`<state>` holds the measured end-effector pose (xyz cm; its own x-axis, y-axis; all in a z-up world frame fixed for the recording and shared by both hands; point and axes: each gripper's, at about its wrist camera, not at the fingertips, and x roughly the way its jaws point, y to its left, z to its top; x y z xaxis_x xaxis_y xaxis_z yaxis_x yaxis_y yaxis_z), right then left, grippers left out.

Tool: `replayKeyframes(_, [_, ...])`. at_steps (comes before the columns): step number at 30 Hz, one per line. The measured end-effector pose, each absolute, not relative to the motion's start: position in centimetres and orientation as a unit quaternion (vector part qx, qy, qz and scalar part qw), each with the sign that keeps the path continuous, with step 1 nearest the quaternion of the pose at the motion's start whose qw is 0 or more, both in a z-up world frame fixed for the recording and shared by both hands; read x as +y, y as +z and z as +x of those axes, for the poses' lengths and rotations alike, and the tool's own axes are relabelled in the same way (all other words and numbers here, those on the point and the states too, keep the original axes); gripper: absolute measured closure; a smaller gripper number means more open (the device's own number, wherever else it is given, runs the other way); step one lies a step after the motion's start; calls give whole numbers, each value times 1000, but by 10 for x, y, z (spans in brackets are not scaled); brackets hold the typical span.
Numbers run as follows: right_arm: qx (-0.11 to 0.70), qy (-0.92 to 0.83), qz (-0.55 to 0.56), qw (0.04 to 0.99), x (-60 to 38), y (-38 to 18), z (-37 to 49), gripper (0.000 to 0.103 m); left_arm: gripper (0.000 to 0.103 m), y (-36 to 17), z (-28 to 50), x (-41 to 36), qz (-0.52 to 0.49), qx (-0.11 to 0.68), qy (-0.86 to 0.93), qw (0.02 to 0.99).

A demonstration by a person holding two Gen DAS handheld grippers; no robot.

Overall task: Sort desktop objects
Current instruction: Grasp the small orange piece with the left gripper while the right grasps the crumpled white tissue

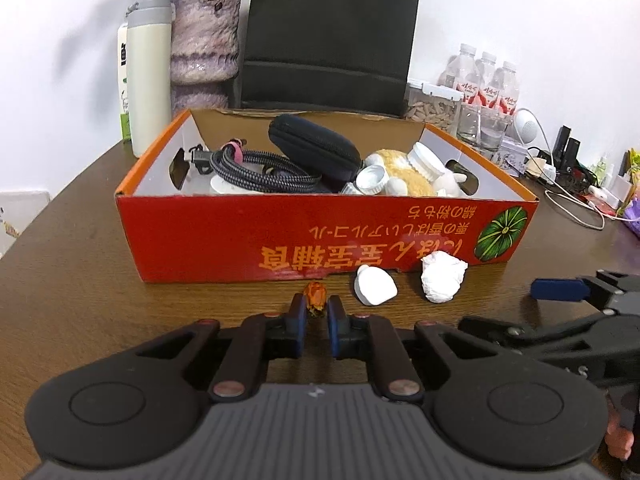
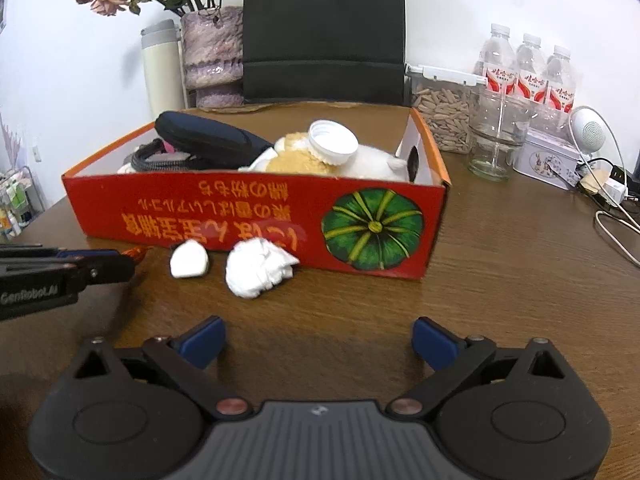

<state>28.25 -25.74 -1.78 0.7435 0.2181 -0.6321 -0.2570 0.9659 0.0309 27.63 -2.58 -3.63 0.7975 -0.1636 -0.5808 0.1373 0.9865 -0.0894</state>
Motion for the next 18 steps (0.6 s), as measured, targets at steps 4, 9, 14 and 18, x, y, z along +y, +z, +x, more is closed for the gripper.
replayKeyframes(4, [327,124,-15,937,-250,-14,288,9,91,-36,278,-19,-22,310,-86,946])
replayKeyframes(9, [320,114,-15,941,-238,-12,294,18,91,-34,277,-7,-21,307,-91,947])
replayKeyframes(14, [325,117,-10,939,-231,-13,300,29,91,-34,279,5,-22,308,-94,946])
replayKeyframes(18, [328,124,-8,936,-225,-13,302,56,91,-33,279,11,-22,307,-97,947])
